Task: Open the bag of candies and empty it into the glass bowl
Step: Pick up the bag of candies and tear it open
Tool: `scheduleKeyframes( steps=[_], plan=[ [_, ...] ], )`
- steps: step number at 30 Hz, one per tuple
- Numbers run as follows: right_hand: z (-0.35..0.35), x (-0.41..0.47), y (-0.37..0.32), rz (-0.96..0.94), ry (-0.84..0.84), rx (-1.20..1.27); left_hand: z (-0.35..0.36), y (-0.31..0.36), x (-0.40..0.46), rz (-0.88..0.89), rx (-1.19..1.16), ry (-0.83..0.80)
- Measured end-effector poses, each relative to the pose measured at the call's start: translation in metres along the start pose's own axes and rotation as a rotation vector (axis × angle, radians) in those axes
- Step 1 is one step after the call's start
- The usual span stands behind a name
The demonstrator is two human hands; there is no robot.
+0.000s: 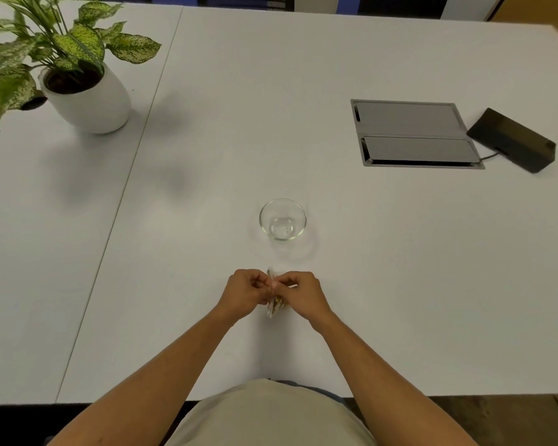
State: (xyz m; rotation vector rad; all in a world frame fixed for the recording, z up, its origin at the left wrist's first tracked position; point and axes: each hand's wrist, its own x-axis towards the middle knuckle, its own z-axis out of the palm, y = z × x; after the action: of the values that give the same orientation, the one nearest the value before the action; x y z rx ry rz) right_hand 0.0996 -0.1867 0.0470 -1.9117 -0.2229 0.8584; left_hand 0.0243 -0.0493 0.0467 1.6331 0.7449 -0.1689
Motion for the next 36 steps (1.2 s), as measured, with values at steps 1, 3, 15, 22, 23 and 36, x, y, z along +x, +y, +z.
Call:
scheduleKeyframes(
  steps=[1,3,15,22,23,36],
  plan=[
    [0.0,0.0,-0.002,0.015,0.004,0.023,0.0,0.002,-0.001,0.005,0.01,-0.005],
    [-0.002,0.001,-0.004,0.046,0.015,0.086,0.0,0.005,-0.002,0.02,0.005,-0.011],
    [-0.002,0.002,-0.005,0.08,0.113,0.139,0.003,0.02,-0.006,0.024,-0.002,0.05],
    [0.006,-0.001,-0.015,-0.052,0.135,-0.231,0.007,0.022,-0.007,0.025,0.08,0.162],
    [0.009,-0.001,-0.017,-0.055,0.137,-0.292,0.01,0.023,-0.008,0.048,0.147,0.193],
    [0.011,0.004,-0.029,-0.013,0.019,-0.511,0.031,0.026,-0.018,0.143,0.354,0.318]
  ],
)
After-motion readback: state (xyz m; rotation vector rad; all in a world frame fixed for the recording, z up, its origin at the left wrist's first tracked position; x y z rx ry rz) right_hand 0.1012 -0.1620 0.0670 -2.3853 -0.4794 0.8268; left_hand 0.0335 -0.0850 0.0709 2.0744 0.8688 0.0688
